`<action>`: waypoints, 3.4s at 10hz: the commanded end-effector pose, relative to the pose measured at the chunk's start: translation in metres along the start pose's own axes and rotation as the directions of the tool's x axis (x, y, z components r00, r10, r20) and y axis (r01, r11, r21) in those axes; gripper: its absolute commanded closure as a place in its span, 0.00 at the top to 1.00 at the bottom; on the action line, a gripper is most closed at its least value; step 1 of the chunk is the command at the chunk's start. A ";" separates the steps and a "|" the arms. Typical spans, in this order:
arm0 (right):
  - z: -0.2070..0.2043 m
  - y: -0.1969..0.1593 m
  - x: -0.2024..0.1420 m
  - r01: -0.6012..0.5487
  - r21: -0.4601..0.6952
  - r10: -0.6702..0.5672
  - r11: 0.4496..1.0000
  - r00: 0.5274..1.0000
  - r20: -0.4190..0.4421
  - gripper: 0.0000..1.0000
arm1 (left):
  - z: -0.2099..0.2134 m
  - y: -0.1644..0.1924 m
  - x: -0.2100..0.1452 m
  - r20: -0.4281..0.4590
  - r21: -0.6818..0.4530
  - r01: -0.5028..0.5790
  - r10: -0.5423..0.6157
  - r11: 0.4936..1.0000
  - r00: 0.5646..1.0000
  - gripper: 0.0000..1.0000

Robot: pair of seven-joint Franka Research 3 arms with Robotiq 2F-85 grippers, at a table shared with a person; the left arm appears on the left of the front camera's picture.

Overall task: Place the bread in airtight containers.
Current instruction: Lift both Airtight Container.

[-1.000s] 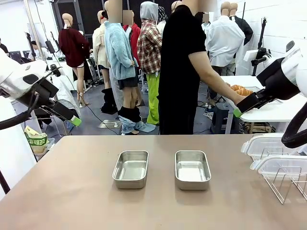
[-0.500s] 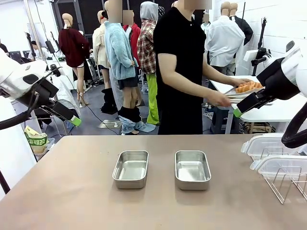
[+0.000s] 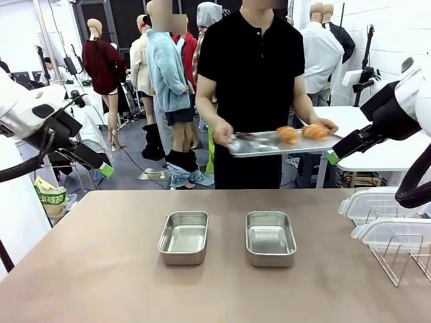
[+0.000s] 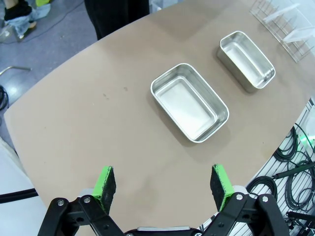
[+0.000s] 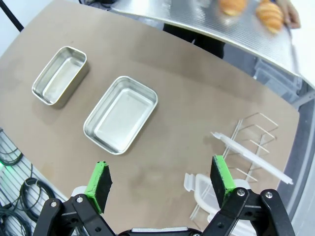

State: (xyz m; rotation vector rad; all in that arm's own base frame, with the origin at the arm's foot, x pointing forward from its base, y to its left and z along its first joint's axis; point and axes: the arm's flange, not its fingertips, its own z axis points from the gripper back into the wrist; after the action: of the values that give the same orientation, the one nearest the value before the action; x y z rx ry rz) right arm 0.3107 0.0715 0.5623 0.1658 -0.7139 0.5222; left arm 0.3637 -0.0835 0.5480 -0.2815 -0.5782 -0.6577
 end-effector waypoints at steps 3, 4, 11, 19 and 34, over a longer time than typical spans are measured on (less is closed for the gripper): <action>0.000 0.000 0.000 -0.002 0.006 0.002 1.000 1.000 0.000 1.00 | 0.002 0.001 0.000 -0.001 0.006 0.010 -0.010 1.000 1.000 1.00; 0.000 0.000 0.000 -0.002 0.006 0.002 1.000 1.000 0.000 1.00 | 0.002 0.001 0.000 -0.001 0.006 0.010 -0.010 1.000 1.000 1.00; 0.000 0.000 0.000 -0.002 0.006 0.002 1.000 1.000 0.000 1.00 | 0.002 0.001 0.000 -0.001 0.006 0.010 -0.010 1.000 1.000 1.00; 0.000 0.000 0.000 0.000 0.000 0.000 1.000 1.000 0.000 1.00 | 0.000 0.000 0.000 0.000 0.000 0.000 0.000 1.000 1.000 1.00; -0.176 0.001 0.003 0.323 -0.210 -0.371 0.923 0.892 -0.259 1.00 | -0.131 -0.041 0.025 -0.208 0.076 -0.348 0.356 0.934 0.911 1.00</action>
State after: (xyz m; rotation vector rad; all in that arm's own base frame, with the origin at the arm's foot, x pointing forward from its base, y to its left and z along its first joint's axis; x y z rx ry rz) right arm 0.4135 0.1305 0.4341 0.0593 -0.4197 0.1395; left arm 0.4070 -0.1822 0.4611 -0.2668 -0.3188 -0.3244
